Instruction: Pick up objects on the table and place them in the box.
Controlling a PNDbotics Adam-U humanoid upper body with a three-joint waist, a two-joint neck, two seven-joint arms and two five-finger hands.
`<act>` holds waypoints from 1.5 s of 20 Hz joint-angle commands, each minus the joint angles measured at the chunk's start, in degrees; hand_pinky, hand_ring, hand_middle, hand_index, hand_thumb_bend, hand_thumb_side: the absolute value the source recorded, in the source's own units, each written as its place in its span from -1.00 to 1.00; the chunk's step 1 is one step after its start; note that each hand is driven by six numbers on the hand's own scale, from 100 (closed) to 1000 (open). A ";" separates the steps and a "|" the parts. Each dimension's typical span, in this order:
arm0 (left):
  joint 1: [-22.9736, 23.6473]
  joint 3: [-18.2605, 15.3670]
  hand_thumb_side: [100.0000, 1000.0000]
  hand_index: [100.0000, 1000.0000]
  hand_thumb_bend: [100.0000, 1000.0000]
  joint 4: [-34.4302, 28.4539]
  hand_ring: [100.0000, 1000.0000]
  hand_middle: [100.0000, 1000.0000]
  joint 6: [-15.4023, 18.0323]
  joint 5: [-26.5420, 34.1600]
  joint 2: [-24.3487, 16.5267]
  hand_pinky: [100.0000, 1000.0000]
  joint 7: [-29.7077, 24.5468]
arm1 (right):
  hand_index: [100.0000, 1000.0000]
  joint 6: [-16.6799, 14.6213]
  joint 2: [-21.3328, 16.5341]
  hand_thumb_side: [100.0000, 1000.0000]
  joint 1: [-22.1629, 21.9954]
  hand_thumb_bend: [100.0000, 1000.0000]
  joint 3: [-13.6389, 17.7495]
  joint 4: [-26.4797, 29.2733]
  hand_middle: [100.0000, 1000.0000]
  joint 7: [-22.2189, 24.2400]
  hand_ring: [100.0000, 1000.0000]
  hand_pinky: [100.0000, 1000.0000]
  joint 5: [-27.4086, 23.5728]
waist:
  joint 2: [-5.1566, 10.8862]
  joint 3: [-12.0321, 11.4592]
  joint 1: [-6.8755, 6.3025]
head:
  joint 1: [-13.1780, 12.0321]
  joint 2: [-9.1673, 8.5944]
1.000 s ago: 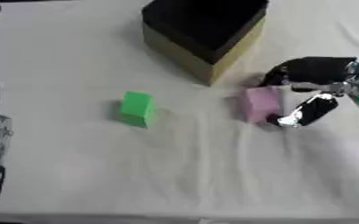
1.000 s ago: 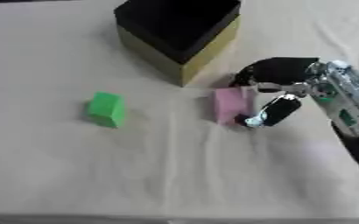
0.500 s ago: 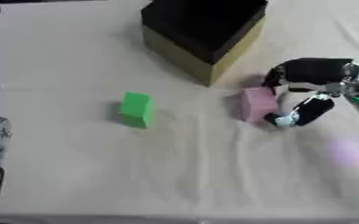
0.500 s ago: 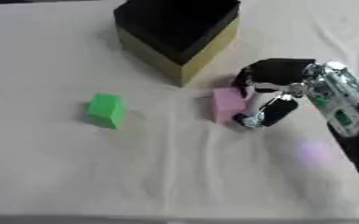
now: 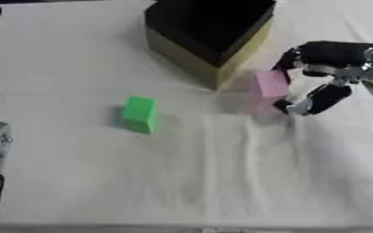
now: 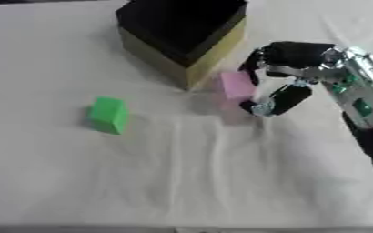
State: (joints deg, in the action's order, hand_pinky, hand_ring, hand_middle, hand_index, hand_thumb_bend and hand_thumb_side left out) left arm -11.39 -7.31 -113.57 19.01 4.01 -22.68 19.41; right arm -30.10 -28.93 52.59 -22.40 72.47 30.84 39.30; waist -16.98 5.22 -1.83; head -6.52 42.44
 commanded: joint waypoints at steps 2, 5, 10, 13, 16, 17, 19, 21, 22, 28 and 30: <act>-0.23 -0.58 0.88 0.41 -0.97 -1.02 0.38 0.34 -0.12 -0.17 -0.46 0.38 -0.14 | 0.23 1.52 0.43 -0.15 3.21 -1.00 2.17 1.23 -0.26 -0.66 0.36 0.60 -0.74 | 1.07 -0.05 -0.09 | 0.45 -0.55; -0.32 -0.53 0.88 0.41 -0.97 -1.02 0.38 0.34 -0.08 -0.11 -0.44 0.38 -0.24 | 0.22 2.64 2.06 -0.25 5.84 -1.00 3.10 0.77 -0.28 -1.05 0.34 0.60 -0.07 | 1.02 -0.19 -0.17 | 1.16 -0.74; -0.44 -0.43 0.88 0.41 -0.97 -1.02 0.38 0.35 0.08 -0.06 -0.31 0.38 -0.43 | 0.24 3.89 6.06 -0.38 12.16 -1.00 5.16 -2.24 -0.26 -2.77 0.32 0.59 3.97 | 0.73 -0.78 -0.43 | 2.54 -1.48; -0.65 -0.35 0.88 0.41 -0.98 -1.02 0.38 0.35 0.12 -0.03 -0.12 0.38 -0.54 | 0.25 3.92 9.01 -0.42 15.95 -1.00 6.49 -5.03 -0.25 -3.68 0.31 0.59 7.04 | 0.27 -1.28 -0.63 | 3.51 -2.41; -1.05 -0.22 0.88 0.41 -0.98 -1.02 0.38 0.35 0.21 0.02 -0.04 0.38 -0.71 | 0.26 3.87 11.87 -0.43 19.33 -1.00 7.91 -8.60 -0.20 -4.16 0.31 0.60 10.42 | -0.32 -1.89 -0.76 | 4.82 -3.56; -1.17 -0.18 0.88 0.41 -0.98 -1.02 0.37 0.35 0.24 0.04 -0.03 0.38 -0.76 | 0.25 3.92 12.77 -0.42 20.22 -1.00 8.45 -9.87 -0.21 -4.38 0.31 0.60 11.51 | -0.50 -2.08 -0.79 | 5.26 -3.90; -1.43 -0.05 0.88 0.41 -0.98 -1.02 0.37 0.35 0.25 0.09 -0.01 0.38 -0.92 | 0.25 4.38 14.68 -0.45 21.98 -1.00 9.86 -12.67 -0.21 -4.98 0.31 0.60 13.96 | -0.88 -2.51 -0.87 | 6.15 -4.52; -1.71 0.07 0.88 0.41 -0.98 -1.02 0.37 0.35 0.30 0.16 0.04 0.38 -1.12 | 0.25 5.25 16.60 -0.44 23.62 -1.00 11.60 -15.73 -0.22 -5.90 0.30 0.60 17.02 | -1.23 -3.00 -0.94 | 6.90 -5.10; -1.85 0.11 0.88 0.41 -0.98 -1.02 0.37 0.35 0.34 0.20 0.06 0.38 -1.20 | 0.25 5.76 17.61 -0.44 24.44 -1.00 12.56 -17.28 -0.21 -6.38 0.30 0.60 18.58 | -1.43 -3.26 -0.97 | 7.22 -5.45; -2.69 0.46 0.89 0.40 -0.98 -1.02 0.37 0.35 0.40 0.47 0.19 0.38 -1.89 | 0.25 10.02 22.77 -0.43 27.73 -1.00 18.28 -25.07 -0.21 -10.00 0.31 0.60 29.56 | -2.58 -4.44 -1.10 | 8.92 -6.92; -2.91 0.54 0.89 0.40 -0.99 -1.02 0.37 0.35 0.43 0.52 0.20 0.38 -2.11 | 0.25 11.63 23.92 -0.45 28.15 -1.00 19.99 -26.54 -0.21 -11.34 0.30 0.60 32.75 | -2.95 -4.84 -1.12 | 9.21 -7.30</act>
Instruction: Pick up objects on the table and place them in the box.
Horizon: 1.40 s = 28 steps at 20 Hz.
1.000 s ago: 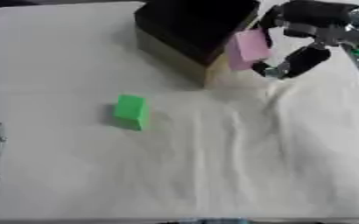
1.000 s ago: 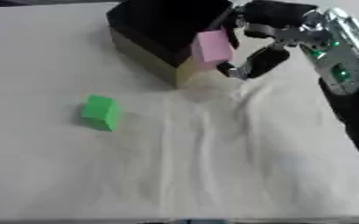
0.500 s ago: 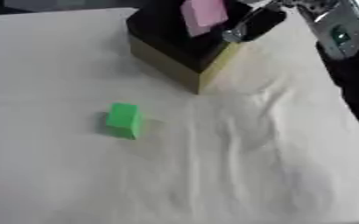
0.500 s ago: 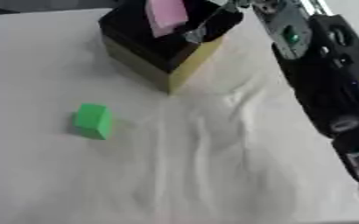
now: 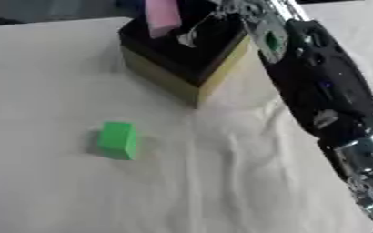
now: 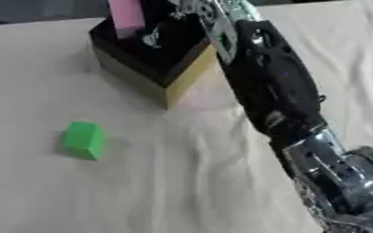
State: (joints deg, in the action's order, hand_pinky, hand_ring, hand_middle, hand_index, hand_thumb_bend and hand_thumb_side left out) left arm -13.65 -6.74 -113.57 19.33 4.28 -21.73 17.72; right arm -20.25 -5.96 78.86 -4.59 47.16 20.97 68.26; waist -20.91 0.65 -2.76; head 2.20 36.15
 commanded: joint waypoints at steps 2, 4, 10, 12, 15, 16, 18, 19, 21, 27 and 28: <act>-0.82 0.06 0.89 0.40 -0.99 -1.02 0.37 0.35 0.11 0.30 -0.72 0.38 -0.63 | 0.25 3.18 1.74 -0.44 2.23 -1.00 3.53 -2.00 -0.21 -2.45 0.30 0.60 6.34 | 0.66 -0.66 -0.16 | 0.73 -1.23; -0.94 0.12 0.89 0.40 -0.99 -1.02 0.37 0.35 0.06 0.33 -0.67 0.38 -0.82 | 0.25 4.46 2.24 -0.42 2.49 -1.00 4.69 -2.29 -0.21 -3.08 0.30 0.60 8.29 | 0.43 -1.01 -0.10 | 0.93 -1.38; -1.05 0.13 0.89 0.40 -0.99 -1.02 0.37 0.35 0.04 0.38 -0.64 0.38 -1.05 | 0.25 6.63 2.79 -0.41 2.85 -1.00 6.42 -2.70 -0.17 -3.21 0.32 0.60 11.85 | 0.16 -1.35 -0.09 | 1.24 -1.65; -1.02 0.10 0.89 0.40 -0.99 -1.02 0.37 0.35 0.03 0.40 -0.63 0.38 -1.05 | 0.25 7.15 2.82 -0.41 2.97 -1.00 6.89 -2.66 -0.17 -3.21 0.31 0.60 12.44 | 0.18 -1.34 -0.09 | 1.32 -1.70; -1.01 0.13 0.89 0.40 -0.99 -1.02 0.37 0.35 0.01 0.40 -0.58 0.38 -1.12 | 0.25 8.48 2.89 -0.38 3.13 -1.00 7.79 -2.83 -0.16 -2.74 0.32 0.60 13.06 | 0.21 -1.28 -0.06 | 1.51 -1.81; -1.02 0.14 0.89 0.40 -0.99 -1.02 0.37 0.35 0.01 0.40 -0.56 0.38 -1.17 | 0.28 8.94 2.98 -0.36 3.15 -1.00 8.05 -3.04 -0.11 -2.25 0.34 0.60 13.42 | 0.22 -1.29 -0.05 | 1.61 -1.87; -1.01 0.13 0.89 0.40 -0.99 -1.02 0.37 0.35 0.01 0.38 -0.53 0.38 -1.27 | 0.30 9.33 3.22 -0.38 3.19 -1.00 8.45 -3.24 -0.07 -1.01 0.36 0.60 14.17 | 0.24 -1.32 -0.06 | 1.79 -1.96; -0.97 0.12 0.89 0.40 -0.99 -1.02 0.37 0.35 0.00 0.38 -0.51 0.38 -1.31 | 0.32 9.24 3.32 -0.38 3.22 -1.00 8.55 -3.30 -0.06 -0.29 0.38 0.60 14.54 | 0.25 -1.32 -0.08 | 1.83 -1.91; -0.88 0.07 0.89 0.40 -0.99 -1.02 0.37 0.35 0.00 0.38 -0.49 0.38 -1.33 | 0.37 8.77 3.48 -0.33 3.34 -1.00 8.60 -3.60 0.03 1.43 0.46 0.61 15.37 | 0.26 -1.29 -0.07 | 1.90 -1.71; -0.83 0.07 0.89 0.40 -0.99 -1.02 0.37 0.35 -0.06 0.47 -0.47 0.38 -1.37 | 0.67 6.25 4.06 -0.10 3.97 -0.89 8.54 -3.94 0.63 6.61 0.82 0.65 17.96 | 0.45 -1.25 -0.02 | 1.88 -1.23; -0.78 0.05 0.89 0.40 -0.99 -1.02 0.37 0.35 -0.07 0.47 -0.46 0.38 -1.37 | 0.69 6.06 4.08 -0.01 4.07 -0.83 8.59 -3.82 0.66 7.21 0.85 0.66 18.83 | 0.49 -1.23 0.00 | 1.86 -1.13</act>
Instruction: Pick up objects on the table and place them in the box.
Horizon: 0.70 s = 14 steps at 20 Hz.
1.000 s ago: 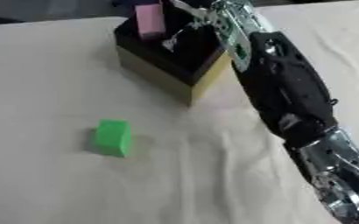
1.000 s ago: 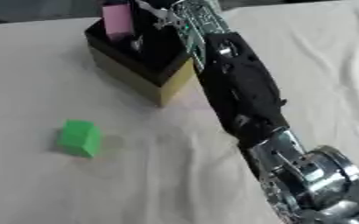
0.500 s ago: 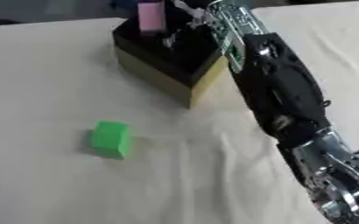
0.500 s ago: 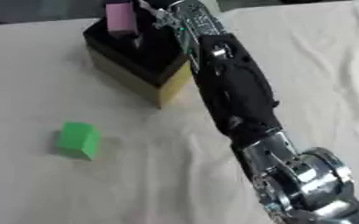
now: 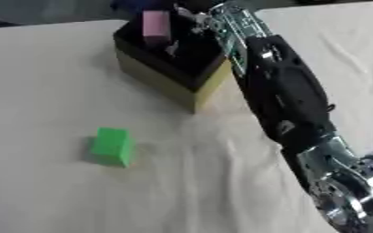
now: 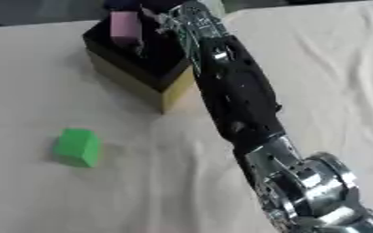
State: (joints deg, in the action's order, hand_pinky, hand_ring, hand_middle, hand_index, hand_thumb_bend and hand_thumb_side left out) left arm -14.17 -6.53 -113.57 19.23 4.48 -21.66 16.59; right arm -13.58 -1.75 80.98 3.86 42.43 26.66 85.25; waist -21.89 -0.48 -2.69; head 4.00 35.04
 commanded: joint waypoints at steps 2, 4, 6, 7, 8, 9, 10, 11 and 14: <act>-0.23 -0.18 0.89 0.40 -0.99 -1.02 0.37 0.35 0.01 0.30 -0.55 0.38 -0.19 | 0.74 -1.01 -0.09 0.16 2.14 -0.73 0.34 0.78 0.70 2.51 0.89 0.68 3.36 | 1.57 -0.04 0.00 | 0.03 0.12; -0.27 -0.15 0.89 0.40 -0.98 -1.02 0.37 0.35 0.00 0.36 -0.57 0.38 -0.21 | 0.78 -1.47 -0.01 0.26 2.28 -0.60 0.55 0.47 0.73 3.20 0.94 0.70 4.47 | 1.69 0.01 0.05 | -0.02 0.27; -0.23 -0.16 0.88 0.40 -0.98 -1.02 0.37 0.35 -0.04 0.41 -0.57 0.38 -0.19 | 0.78 -1.54 0.08 0.26 2.39 -0.52 0.76 0.40 0.73 3.36 0.96 0.70 5.69 | 1.83 0.02 0.05 | -0.02 0.38; -0.19 -0.17 0.88 0.40 -0.99 -1.02 0.37 0.35 -0.05 0.44 -0.58 0.38 -0.17 | 0.79 -1.37 0.13 0.27 2.42 -0.48 0.89 0.40 0.74 3.33 0.98 0.70 6.39 | 1.91 0.03 0.04 | -0.02 0.43; -0.16 -0.19 0.88 0.40 -0.99 -1.02 0.37 0.35 -0.05 0.45 -0.59 0.38 -0.16 | 0.80 -1.17 0.19 0.26 2.44 -0.46 1.05 0.40 0.74 3.28 0.99 0.71 7.07 | 1.99 0.04 0.03 | -0.01 0.49; -0.13 -0.19 0.88 0.40 -0.99 -1.02 0.37 0.35 -0.05 0.46 -0.60 0.38 -0.16 | 0.80 -0.95 0.24 0.28 2.45 -0.42 1.19 0.38 0.75 3.22 1.00 0.72 7.75 | 2.08 0.06 0.03 | 0.00 0.54; -0.12 -0.20 0.88 0.40 -0.98 -1.02 0.37 0.35 -0.06 0.48 -0.59 0.38 -0.16 | 0.81 -0.81 0.27 0.31 2.47 -0.40 1.28 0.32 0.76 3.16 1.00 0.72 8.34 | 2.16 0.08 0.03 | 0.00 0.56; -0.11 -0.20 0.88 0.40 -0.98 -1.02 0.37 0.35 -0.06 0.50 -0.58 0.38 -0.16 | 0.81 -0.71 0.28 0.32 2.50 -0.38 1.36 0.24 0.76 3.11 1.00 0.72 8.83 | 2.24 0.12 0.03 | 0.00 0.58; -0.03 -0.21 0.88 0.40 -0.99 -1.02 0.37 0.35 -0.09 0.53 -0.56 0.38 -0.18 | 0.82 -0.32 0.32 0.30 2.62 -0.35 1.59 0.16 0.76 2.94 1.00 0.73 10.02 | 2.45 0.21 0.02 | 0.03 0.70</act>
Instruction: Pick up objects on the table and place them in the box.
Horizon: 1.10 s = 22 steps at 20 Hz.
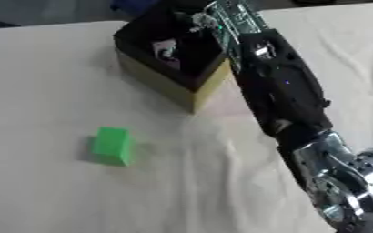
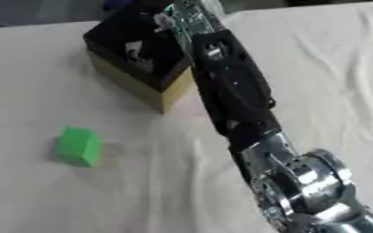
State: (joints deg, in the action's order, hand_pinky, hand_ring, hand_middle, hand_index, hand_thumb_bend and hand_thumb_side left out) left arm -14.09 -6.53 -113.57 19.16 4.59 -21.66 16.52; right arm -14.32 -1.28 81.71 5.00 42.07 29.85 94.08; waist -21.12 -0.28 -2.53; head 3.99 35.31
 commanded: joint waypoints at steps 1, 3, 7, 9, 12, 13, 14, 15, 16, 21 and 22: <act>-0.07 -0.21 0.88 0.40 -0.98 -1.02 0.37 0.35 -0.03 0.44 -0.57 0.38 -0.12 | 0.81 0.47 -0.15 0.28 1.94 -0.34 0.49 0.55 0.75 -0.33 1.00 0.73 1.48 | 1.77 0.04 -0.15 | 0.07 0.49; -0.02 -0.22 0.88 0.40 -0.98 -1.02 0.37 0.35 -0.04 0.48 -0.57 0.38 -0.15 | 0.81 0.41 -0.12 0.26 1.97 -0.36 0.56 0.89 0.74 -0.66 1.00 0.72 1.63 | 1.91 0.10 -0.18 | 0.09 0.57; 0.01 -0.20 0.88 0.40 -0.99 -1.02 0.37 0.35 -0.04 0.60 -0.61 0.38 -0.20 | 0.79 0.27 -0.01 0.24 1.76 -0.64 1.06 3.44 0.65 -2.07 0.96 0.71 -1.04 | 2.21 0.29 -0.30 | -0.09 0.90; -0.01 -0.13 0.88 0.40 -0.99 -1.02 0.37 0.35 -0.10 0.69 -0.73 0.38 -0.23 | 0.78 -0.03 -0.31 0.26 1.56 -0.86 0.93 5.67 0.59 -2.87 0.89 0.70 -4.32 | 2.33 0.40 -0.35 | -0.33 1.13; -0.33 0.18 0.88 0.40 -0.99 -1.02 0.38 0.36 -0.31 0.74 -1.21 0.38 -0.47 | 0.76 -0.24 -1.72 0.24 1.15 -1.00 0.00 9.83 0.54 -4.20 0.83 0.69 -11.39 | 2.52 0.63 -0.42 | -0.86 1.63; -0.60 0.30 0.88 0.40 -1.00 -1.02 0.38 0.36 -0.39 0.67 -1.64 0.39 -0.56 | 0.76 -0.31 -2.35 0.23 1.00 -1.00 -0.50 11.16 0.54 -4.43 0.82 0.69 -13.77 | 2.59 0.72 -0.46 | -1.12 1.82; -0.91 0.44 0.87 0.41 -1.00 -1.02 0.38 0.36 -0.54 0.49 -2.23 0.39 -0.65 | 0.75 -0.38 -3.08 0.23 0.81 -1.00 -1.05 12.44 0.53 -4.53 0.82 0.69 -16.02 | 2.66 0.80 -0.50 | -1.36 2.01; -1.39 0.55 0.86 0.41 -1.00 -1.02 0.39 0.37 -0.78 -0.07 -3.22 0.40 -0.78 | 0.75 -0.44 -3.97 0.21 0.61 -1.00 -1.59 13.77 0.52 -4.64 0.80 0.69 -18.16 | 2.75 0.89 -0.57 | -1.60 2.27; -1.93 0.67 0.85 0.42 -1.00 -1.02 0.40 0.37 -1.03 -0.91 -4.25 0.40 -0.86 | 0.74 -0.36 -4.85 0.18 0.36 -1.00 -2.06 15.06 0.51 -4.81 0.79 0.69 -20.23 | 2.82 0.97 -0.61 | -1.78 2.48; -5.99 2.28 0.78 0.46 -1.00 -1.02 0.42 0.38 -4.64 -8.55 -12.15 0.41 -1.03 | 0.72 0.63 -10.92 0.29 -1.88 -1.00 -4.65 21.90 0.47 -8.71 0.72 0.69 -32.39 | 2.98 1.52 -0.69 | -2.73 3.46; -6.89 2.78 0.77 0.46 -1.00 -1.02 0.43 0.38 -5.59 -10.62 -13.91 0.42 -1.07 | 0.72 0.84 -12.32 0.32 -2.48 -1.00 -5.40 23.27 0.47 -9.79 0.72 0.69 -34.92 | 2.98 1.63 -0.67 | -2.92 3.57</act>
State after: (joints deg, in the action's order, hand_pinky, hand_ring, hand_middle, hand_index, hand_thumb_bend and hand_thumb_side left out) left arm -20.18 -3.97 -113.57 14.60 -3.88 -31.87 15.42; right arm -13.73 -11.01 78.14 0.29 62.55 21.31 62.41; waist -19.70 1.44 -3.09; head 1.43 38.32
